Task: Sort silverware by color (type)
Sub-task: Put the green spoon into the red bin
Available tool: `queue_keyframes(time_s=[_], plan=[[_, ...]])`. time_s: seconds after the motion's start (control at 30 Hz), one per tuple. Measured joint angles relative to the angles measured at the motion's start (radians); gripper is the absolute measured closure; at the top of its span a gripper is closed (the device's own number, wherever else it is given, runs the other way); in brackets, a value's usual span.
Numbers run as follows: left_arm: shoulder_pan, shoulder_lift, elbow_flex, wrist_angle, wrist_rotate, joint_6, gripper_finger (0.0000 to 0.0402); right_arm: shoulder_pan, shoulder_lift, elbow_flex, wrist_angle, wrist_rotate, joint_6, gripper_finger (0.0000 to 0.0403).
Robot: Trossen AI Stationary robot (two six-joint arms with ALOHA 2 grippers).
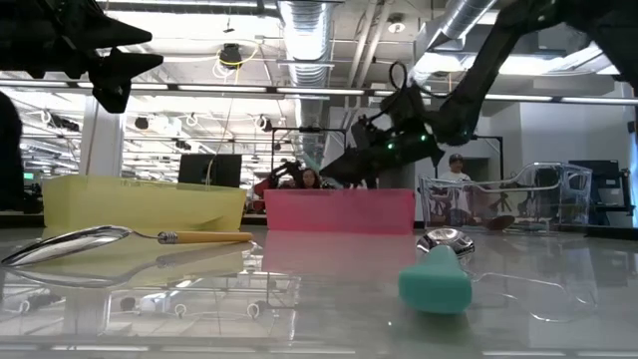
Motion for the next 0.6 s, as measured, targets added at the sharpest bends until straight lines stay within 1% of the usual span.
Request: queue_keyframes(time_s=[0.13, 0.3, 0.4, 0.53, 0.6], plan=[[0.0, 0.0, 0.0, 0.0, 0.0, -0.012, 0.0253, -0.004, 0.048, 0.027, 0.044, -0.015, 0.052, 0.0311], [0.0, 0.0, 0.0, 0.0, 0.003, -0.013, 0.0253, -0.002, 0.047, 0.04, 0.022, -0.013, 0.042, 0.0311], [0.0, 0.0, 0.0, 0.0, -0.002, -0.009, 0.0253, -0.008, 0.047, 0.039, 0.018, -0.011, 0.064, 0.0311], [0.0, 0.0, 0.0, 0.0, -0.003, -0.007, 0.0253, -0.01, 0.046, 0.04, -0.067, 0.056, 0.057, 0.0311], [0.0, 0.0, 0.0, 0.0, -0.003, -0.007, 0.0253, -0.01, 0.046, 0.039, -0.094, 0.065, 0.049, 0.031]])
